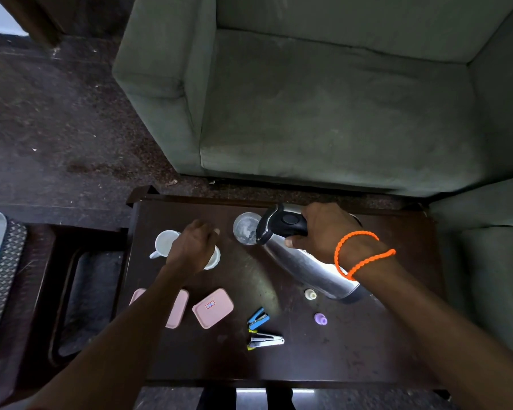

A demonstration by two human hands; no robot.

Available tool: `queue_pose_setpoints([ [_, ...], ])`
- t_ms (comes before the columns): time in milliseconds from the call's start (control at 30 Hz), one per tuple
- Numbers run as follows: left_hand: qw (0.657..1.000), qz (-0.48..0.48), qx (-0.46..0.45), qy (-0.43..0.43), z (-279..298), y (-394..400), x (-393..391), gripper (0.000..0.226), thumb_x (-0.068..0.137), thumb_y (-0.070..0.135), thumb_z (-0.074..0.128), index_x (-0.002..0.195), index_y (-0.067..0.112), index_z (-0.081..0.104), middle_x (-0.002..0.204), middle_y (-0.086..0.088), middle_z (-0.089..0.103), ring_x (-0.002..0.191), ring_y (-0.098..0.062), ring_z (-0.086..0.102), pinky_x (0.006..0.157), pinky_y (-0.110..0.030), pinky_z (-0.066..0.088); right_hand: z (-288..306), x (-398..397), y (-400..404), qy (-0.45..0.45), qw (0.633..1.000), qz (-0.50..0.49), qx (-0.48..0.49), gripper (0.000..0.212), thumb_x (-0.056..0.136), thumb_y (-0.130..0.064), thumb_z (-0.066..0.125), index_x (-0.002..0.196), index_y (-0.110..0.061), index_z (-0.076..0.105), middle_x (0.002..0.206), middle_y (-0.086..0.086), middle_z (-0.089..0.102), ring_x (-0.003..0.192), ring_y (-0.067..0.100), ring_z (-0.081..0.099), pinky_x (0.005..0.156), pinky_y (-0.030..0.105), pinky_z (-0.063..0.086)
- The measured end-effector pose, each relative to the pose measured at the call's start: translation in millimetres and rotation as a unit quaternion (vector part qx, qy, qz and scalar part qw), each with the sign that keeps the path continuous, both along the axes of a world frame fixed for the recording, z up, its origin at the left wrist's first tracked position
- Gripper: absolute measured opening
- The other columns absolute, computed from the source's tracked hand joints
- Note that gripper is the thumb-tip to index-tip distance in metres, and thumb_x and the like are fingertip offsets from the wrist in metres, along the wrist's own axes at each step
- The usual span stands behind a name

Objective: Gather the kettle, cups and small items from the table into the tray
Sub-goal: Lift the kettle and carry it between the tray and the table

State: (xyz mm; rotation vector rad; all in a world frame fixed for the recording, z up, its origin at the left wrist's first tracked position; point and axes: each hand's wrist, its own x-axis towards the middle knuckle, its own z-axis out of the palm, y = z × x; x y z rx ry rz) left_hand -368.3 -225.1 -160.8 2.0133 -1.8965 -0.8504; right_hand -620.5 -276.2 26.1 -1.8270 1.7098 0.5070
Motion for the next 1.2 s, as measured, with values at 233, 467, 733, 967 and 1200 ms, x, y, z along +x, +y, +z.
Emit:
queue_pose_setpoints([
  [233, 1.000, 0.000, -0.003, 0.006, 1.1, -0.5, 3.0, 0.025, 0.102, 0.021, 0.055, 0.082, 0.007, 0.063, 0.088, -0.013, 0.059, 0.086, -0.037, 0.062, 0.071, -0.045, 0.050, -10.5, -7.5, 2.6, 0.001, 1.000, -0.022, -0.008, 0.048, 0.080, -0.051, 0.076, 0.112, -0.016, 0.069, 0.111, 0.013, 0.073, 0.102, 0.033, 0.069, 0.070, 0.027, 0.040],
  [467, 1.000, -0.014, -0.005, 0.011, 4.7, 0.4, 4.2, 0.026, 0.104, 0.021, 0.054, 0.082, 0.007, 0.061, 0.087, -0.013, 0.059, 0.089, -0.036, 0.061, 0.076, -0.049, 0.050, -27.0, -28.7, 11.1, -0.008, 1.000, -0.011, -0.012, 0.050, 0.081, -0.055, 0.072, 0.113, -0.017, 0.066, 0.112, 0.010, 0.072, 0.106, 0.031, 0.067, 0.078, 0.032, 0.046],
  [733, 1.000, -0.023, -0.016, 0.009, 15.7, 5.0, -4.7, 0.026, 0.103, 0.019, 0.054, 0.085, 0.004, 0.065, 0.090, -0.016, 0.063, 0.091, -0.038, 0.062, 0.080, -0.051, 0.051, -8.4, -53.4, 24.8, -0.100, 0.994, -0.035, -0.006, 0.030, 0.084, -0.041, 0.075, 0.093, -0.014, 0.065, 0.086, 0.003, 0.063, 0.082, 0.023, 0.057, 0.071, 0.033, 0.040],
  [967, 0.998, -0.021, -0.047, 0.020, 43.4, 5.0, -7.0, 0.026, 0.102, 0.016, 0.056, 0.082, 0.001, 0.064, 0.086, -0.017, 0.060, 0.087, -0.038, 0.060, 0.079, -0.050, 0.049, 41.5, -64.7, 25.9, -0.212, 0.977, -0.013, -0.033, 0.017, 0.079, -0.036, 0.082, 0.085, -0.025, 0.070, 0.072, -0.011, 0.066, 0.065, -0.004, 0.054, 0.060, 0.012, 0.040],
  [1200, 0.997, 0.041, -0.065, 0.007, 86.4, 18.9, 36.0, 0.030, 0.104, 0.027, 0.051, 0.085, 0.006, 0.063, 0.093, -0.015, 0.060, 0.094, -0.038, 0.061, 0.081, -0.050, 0.051, 70.2, -29.8, 9.8, -0.380, 0.924, -0.023, -0.029, 0.023, 0.082, -0.027, 0.081, 0.096, -0.012, 0.071, 0.083, 0.011, 0.071, 0.077, 0.007, 0.058, 0.075, 0.035, 0.051],
])
